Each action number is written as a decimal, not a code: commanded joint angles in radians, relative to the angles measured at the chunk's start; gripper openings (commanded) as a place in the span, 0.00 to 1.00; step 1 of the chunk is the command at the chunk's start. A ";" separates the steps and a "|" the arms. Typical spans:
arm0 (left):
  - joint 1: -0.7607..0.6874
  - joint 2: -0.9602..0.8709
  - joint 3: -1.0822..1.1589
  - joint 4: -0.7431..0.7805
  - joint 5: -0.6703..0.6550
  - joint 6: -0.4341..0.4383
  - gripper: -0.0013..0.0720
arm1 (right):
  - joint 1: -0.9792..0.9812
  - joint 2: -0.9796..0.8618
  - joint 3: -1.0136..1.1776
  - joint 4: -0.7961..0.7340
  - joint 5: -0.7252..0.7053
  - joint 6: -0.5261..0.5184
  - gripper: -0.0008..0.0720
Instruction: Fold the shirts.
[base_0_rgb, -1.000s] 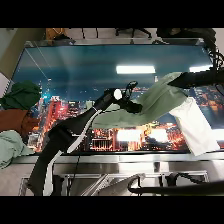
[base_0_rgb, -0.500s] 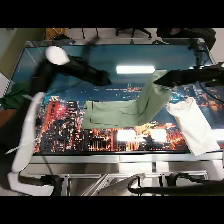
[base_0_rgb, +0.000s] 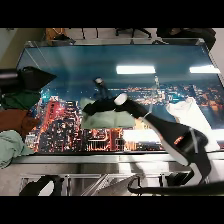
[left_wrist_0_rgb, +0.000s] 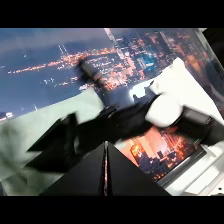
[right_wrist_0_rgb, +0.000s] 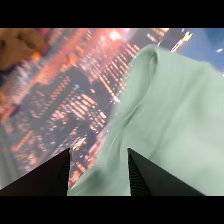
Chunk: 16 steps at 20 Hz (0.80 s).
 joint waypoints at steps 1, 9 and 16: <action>0.038 0.128 -0.143 -0.008 0.029 0.037 0.04 | 0.133 -0.095 0.002 -0.045 -0.265 -0.067 0.55; 0.038 0.214 -0.214 -0.008 0.050 0.042 0.04 | -0.367 0.217 0.002 -0.432 0.388 0.254 0.63; 0.038 0.214 -0.214 -0.009 0.041 0.038 0.04 | -0.634 0.101 -0.055 -0.530 0.696 0.356 0.93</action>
